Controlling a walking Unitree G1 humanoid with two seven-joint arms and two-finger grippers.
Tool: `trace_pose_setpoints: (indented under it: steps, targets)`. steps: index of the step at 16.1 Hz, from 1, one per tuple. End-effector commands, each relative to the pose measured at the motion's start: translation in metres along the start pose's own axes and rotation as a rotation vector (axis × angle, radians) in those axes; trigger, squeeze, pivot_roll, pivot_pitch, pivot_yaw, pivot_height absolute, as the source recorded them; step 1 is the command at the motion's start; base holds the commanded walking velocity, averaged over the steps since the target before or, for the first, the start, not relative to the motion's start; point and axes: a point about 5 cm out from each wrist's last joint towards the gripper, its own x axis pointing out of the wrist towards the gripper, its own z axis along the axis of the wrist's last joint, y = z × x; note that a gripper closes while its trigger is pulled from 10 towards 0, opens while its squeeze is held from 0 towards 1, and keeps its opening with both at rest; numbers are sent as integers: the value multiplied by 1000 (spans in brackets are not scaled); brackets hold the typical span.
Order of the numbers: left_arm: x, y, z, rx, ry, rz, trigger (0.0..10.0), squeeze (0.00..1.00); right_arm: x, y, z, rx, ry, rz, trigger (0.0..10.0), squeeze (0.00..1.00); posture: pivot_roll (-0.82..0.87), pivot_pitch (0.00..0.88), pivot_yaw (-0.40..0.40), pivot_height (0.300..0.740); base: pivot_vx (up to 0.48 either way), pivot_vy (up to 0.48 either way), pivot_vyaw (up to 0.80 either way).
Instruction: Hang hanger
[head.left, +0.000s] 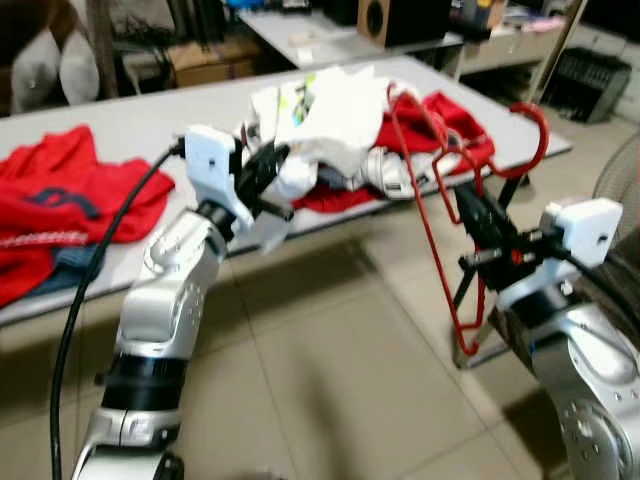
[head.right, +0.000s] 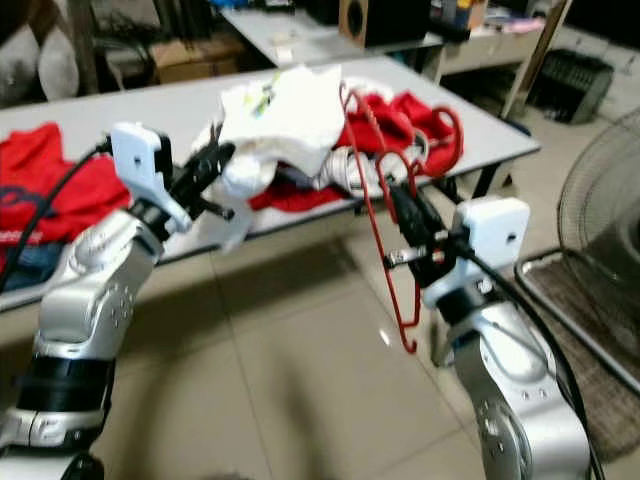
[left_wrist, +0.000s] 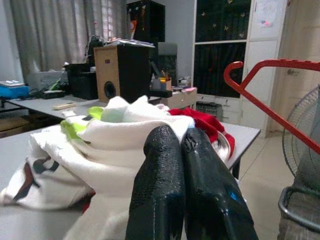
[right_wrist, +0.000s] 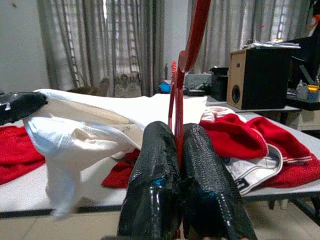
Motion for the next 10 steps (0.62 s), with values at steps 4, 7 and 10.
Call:
trace_pose_setpoints:
  steps: [4, 7, 10]
  targets:
    - [-6, -15, -17, 64, 112, -131, 10000, 0, -4, -1, -4, -18, 33, 9, 10000, 0, -69, 0, 47, 740, -142, 0, 0]
    - [-36, -32, -64, 108, 433, -372, 10000, 0, -14, -4, -20, -27, 125, -4, 10000, 0, -73, 0, 47, 740, 0, 0, 0]
    - [-57, -33, -86, 95, 638, -428, 10000, 0, -25, -6, -31, -42, 204, -10, 10000, 0, -81, 0, 48, 740, 0, 0, 0]
